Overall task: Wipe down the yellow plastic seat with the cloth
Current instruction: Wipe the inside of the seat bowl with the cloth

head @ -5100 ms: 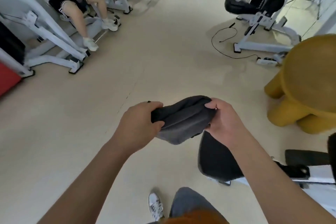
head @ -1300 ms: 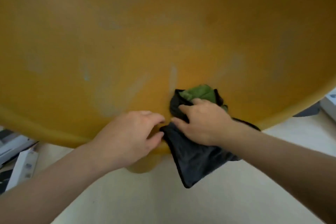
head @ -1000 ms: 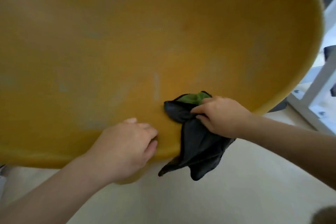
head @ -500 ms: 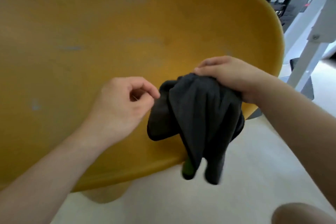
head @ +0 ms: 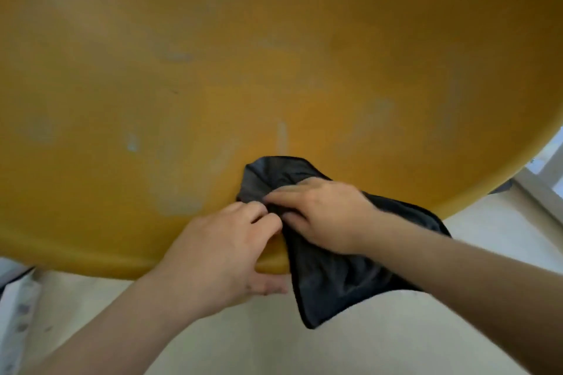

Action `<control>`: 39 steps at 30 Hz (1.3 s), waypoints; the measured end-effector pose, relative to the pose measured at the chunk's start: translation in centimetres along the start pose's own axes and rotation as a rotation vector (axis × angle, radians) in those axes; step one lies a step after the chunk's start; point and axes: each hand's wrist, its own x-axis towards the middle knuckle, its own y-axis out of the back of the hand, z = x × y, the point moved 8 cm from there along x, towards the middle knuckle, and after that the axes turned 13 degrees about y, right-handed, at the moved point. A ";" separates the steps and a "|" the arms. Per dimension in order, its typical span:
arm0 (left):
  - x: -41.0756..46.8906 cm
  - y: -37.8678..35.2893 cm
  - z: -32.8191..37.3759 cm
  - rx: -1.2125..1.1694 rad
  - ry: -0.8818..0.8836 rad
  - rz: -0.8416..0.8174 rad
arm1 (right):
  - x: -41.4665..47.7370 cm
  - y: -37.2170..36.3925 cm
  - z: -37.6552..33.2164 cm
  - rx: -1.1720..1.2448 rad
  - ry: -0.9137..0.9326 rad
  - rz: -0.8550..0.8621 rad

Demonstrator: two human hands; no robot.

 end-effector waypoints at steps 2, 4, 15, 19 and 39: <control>0.2 -0.4 -0.3 0.017 -0.011 -0.030 | -3.0 0.7 6.7 -0.151 -0.245 -0.095; 0.6 -0.4 -0.7 -0.058 0.005 -0.084 | -7.6 1.9 13.8 -0.170 -0.693 -0.267; 0.2 0.3 -1.2 -0.046 0.021 -0.015 | -0.1 -0.1 4.3 -0.028 -0.112 -0.087; 0.5 0.1 -2.6 -0.161 0.035 -0.066 | -4.2 1.3 14.0 -0.070 -0.640 -0.202; -1.3 2.6 -4.2 0.073 0.179 0.150 | 7.2 -1.2 -1.9 0.230 -0.086 -0.177</control>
